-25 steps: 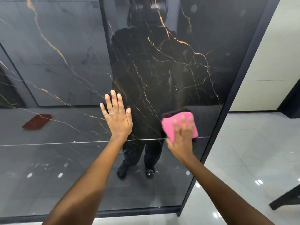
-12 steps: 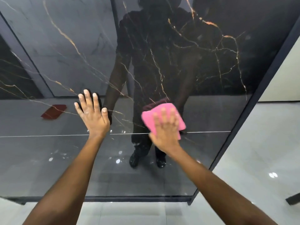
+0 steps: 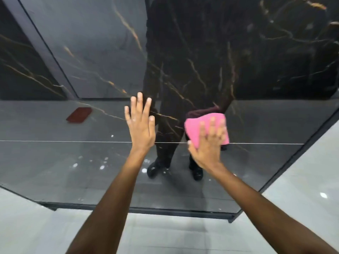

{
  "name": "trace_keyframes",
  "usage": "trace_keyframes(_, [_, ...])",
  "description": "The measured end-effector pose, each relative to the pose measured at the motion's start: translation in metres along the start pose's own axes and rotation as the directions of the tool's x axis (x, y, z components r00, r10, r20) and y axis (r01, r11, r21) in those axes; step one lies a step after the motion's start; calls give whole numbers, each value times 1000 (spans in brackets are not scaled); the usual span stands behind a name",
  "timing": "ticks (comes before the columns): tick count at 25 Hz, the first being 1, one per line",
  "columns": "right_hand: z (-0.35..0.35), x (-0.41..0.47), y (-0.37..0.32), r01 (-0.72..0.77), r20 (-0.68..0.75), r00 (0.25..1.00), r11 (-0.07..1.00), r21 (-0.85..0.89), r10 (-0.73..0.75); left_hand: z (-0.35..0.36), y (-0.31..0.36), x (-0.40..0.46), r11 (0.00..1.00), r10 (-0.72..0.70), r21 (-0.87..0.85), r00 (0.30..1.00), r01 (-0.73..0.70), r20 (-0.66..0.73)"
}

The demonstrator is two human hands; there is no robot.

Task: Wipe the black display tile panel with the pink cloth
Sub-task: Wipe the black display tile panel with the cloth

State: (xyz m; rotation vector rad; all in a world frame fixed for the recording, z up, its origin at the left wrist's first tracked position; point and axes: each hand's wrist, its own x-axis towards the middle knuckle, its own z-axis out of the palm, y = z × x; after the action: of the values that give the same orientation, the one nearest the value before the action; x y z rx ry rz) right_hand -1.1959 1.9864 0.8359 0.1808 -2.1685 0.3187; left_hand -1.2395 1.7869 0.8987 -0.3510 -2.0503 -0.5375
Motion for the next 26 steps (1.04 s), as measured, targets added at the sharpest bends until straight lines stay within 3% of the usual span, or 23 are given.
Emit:
trace_keyframes(2, [29, 11, -75, 263, 102, 962, 961, -82, -254, -32, -39, -10, 996, -67, -59, 997, 66, -29])
trace_keyframes(4, [38, 25, -103, 432, 167, 896, 894, -116, -411, -73, -107, -9, 991, -129, 36, 988, 132, -86])
trace_keyframes(6, [28, 27, -84, 339, 138, 935, 938, -76, -327, -110, -178, 3, 971, -177, 145, 979, 190, -97])
trace_keyframes(9, [-1, 15, -50, 3, 89, 996, 999, -48, 1, -148, -264, 27, 943, -220, 240, 973, 232, -76])
trace_keyframes(12, [19, 20, -104, -104, 96, 990, 995, -8, 104, -147, -314, 34, 959, -57, 279, 998, 54, 0])
trace_keyframes(14, [69, 25, -183, 112, 136, 985, 993, -37, -106, -138, -330, 35, 951, 38, 306, 999, -38, 5])
trace_keyframes(16, [108, 35, -268, 385, 164, 917, 916, -116, -364, -134, -338, 37, 956, 68, 289, 997, -58, -28])
trace_keyframes(18, [114, 45, -296, 447, 156, 891, 885, -133, -427, -132, -340, 34, 960, 78, 274, 996, -62, -48])
trace_keyframes(20, [99, 43, -259, 358, 138, 929, 926, -115, -342, -133, -341, 32, 972, 79, 224, 994, -62, -68])
trace_keyframes(23, [56, 22, -184, 44, 131, 991, 996, -78, -34, -133, -341, 33, 981, 83, 186, 992, -64, -98])
trace_keyframes(26, [73, 15, -198, -109, 62, 992, 991, -74, 114, -138, -337, 36, 977, 81, 202, 994, -66, -67])
